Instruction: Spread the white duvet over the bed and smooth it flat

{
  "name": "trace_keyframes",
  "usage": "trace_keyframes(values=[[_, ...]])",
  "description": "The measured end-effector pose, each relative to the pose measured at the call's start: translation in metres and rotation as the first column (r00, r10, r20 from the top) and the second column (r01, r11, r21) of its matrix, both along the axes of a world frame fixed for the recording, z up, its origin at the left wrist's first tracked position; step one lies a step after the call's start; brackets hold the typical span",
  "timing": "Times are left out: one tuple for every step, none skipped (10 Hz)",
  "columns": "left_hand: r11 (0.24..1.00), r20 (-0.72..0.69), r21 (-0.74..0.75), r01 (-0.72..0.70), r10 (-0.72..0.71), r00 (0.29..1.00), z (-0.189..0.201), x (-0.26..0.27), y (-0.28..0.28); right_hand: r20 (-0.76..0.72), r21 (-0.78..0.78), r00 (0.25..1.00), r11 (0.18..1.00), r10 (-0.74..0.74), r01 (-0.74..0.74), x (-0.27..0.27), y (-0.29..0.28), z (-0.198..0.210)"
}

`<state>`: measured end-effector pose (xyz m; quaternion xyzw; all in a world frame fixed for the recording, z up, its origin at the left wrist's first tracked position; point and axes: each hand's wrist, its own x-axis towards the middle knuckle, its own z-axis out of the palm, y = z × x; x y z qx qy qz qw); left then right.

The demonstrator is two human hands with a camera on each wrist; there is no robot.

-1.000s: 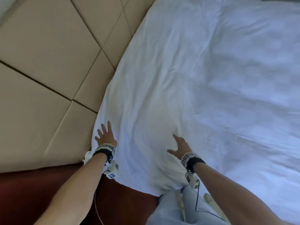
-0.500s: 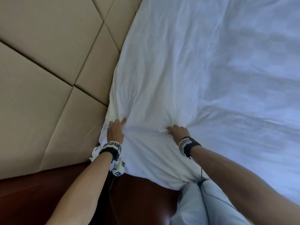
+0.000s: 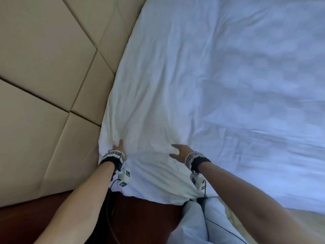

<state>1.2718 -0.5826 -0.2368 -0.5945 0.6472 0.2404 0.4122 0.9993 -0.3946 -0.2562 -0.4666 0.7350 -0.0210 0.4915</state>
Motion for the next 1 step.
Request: trace_keyframes(values=[[0.98, -0.115, -0.16, 0.116, -0.135, 0.984, 0.0607, -0.0603, 0.0078, -0.081, -0.081, 0.995, 0.995, -0.057, 0.051, -0.0499, 0.0126, 0.0513]])
